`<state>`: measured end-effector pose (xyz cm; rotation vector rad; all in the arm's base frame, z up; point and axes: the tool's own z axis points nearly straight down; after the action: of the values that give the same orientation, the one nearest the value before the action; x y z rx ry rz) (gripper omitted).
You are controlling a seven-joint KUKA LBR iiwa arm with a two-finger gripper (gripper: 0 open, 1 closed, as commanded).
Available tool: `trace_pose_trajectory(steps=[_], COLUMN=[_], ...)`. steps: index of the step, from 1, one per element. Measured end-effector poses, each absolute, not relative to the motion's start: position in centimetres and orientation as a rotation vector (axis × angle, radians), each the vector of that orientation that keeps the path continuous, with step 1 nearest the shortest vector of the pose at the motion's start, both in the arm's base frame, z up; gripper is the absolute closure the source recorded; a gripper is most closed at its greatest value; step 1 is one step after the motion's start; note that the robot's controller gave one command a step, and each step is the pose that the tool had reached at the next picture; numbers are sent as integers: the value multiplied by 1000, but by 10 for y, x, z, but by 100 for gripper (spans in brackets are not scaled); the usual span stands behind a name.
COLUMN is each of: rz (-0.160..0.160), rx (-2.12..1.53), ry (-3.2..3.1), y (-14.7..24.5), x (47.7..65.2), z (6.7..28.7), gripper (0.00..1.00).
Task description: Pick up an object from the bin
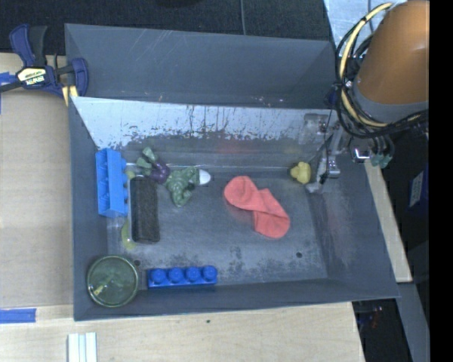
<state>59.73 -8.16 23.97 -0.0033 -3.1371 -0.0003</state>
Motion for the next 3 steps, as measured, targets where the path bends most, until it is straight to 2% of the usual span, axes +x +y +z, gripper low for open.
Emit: trace_pose_trajectory(steps=[1,2,3], rz=[1,3,4], rx=[0,9,-3], ry=[-3146,-3151,-3159], y=[-81,-91,-93], x=[599,598,594], z=[244,176,127], gripper=[0,0,0])
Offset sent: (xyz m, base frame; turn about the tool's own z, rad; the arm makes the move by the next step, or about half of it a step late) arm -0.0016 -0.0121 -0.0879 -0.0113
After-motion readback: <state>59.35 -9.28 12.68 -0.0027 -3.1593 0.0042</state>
